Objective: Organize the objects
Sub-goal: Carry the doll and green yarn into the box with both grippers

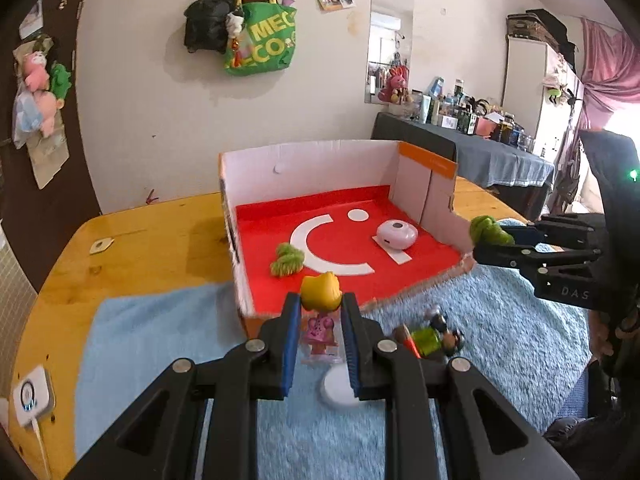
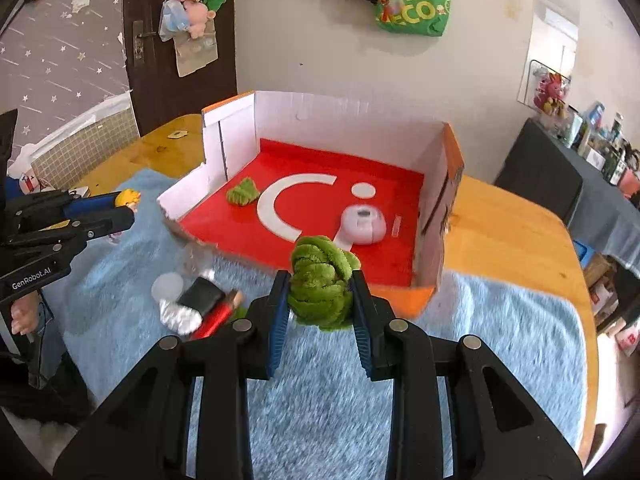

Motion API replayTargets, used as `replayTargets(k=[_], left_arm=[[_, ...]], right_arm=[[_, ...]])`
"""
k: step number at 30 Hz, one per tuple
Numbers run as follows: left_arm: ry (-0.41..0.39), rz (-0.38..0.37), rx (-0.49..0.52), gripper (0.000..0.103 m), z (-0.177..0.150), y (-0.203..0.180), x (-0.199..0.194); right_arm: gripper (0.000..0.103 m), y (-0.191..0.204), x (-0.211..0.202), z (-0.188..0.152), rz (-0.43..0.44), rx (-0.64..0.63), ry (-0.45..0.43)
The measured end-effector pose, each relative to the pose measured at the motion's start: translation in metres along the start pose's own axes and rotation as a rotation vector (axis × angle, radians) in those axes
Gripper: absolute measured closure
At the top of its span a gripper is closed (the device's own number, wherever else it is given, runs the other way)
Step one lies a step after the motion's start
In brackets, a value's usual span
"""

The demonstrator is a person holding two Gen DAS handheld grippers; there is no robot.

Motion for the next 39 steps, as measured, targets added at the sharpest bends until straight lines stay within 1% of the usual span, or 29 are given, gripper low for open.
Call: replayTargets(k=[2, 5, 8, 10, 12, 18, 25, 29, 34, 39], left_arm=[[0.012, -0.014, 0.013, 0.082, 0.008, -0.001, 0.009], [0.034, -0.013, 0.033, 0.082, 0.016, -0.002, 0.023], [0.057, -0.022, 0.049, 0.082, 0.024, -0.001, 0.036], [0.082, -0.042, 0.054, 0.082, 0.027, 0.0, 0.044], [0.119, -0.062, 0.057, 0.082, 0.028, 0.0, 0.054], [0.207, -0.07, 0.093, 0.082, 0.022, 0.0, 0.08], [0.292, -0.076, 0.112, 0.082, 0.012, -0.001, 0.107], [0.328, -0.087, 0.11, 0.082, 0.009, -0.002, 0.117], [0.335, -0.081, 0.128, 0.082, 0.009, -0.005, 0.121], [0.341, -0.06, 0.164, 0.082, 0.007, -0.01, 0.124]], right_arm=[[0.075, -0.002, 0.006, 0.009, 0.013, -0.013, 0.013], [0.075, -0.007, 0.018, 0.023, 0.045, -0.027, 0.037], [0.075, -0.014, 0.034, 0.032, 0.076, -0.034, 0.082], [0.075, -0.018, 0.047, 0.035, 0.104, -0.03, 0.123], [0.075, -0.02, 0.059, 0.034, 0.13, -0.02, 0.164], [0.075, -0.022, 0.085, 0.022, 0.188, -0.014, 0.285], [0.075, -0.035, 0.099, 0.017, 0.209, 0.021, 0.379], [0.075, -0.039, 0.101, 0.015, 0.213, 0.031, 0.407], [0.075, -0.046, 0.104, 0.012, 0.217, 0.044, 0.432], [0.075, -0.048, 0.106, 0.012, 0.21, 0.033, 0.437]])
Point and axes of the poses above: each gripper's, at about its wrist camera, not at the fingertips, and x roughly the way its jaws point, y to its left, z to its top, the point moved 5 cm from there along x, roughly the way its jaws point, and after that the axes turned 6 degrees about z, right-handed, at the moved point
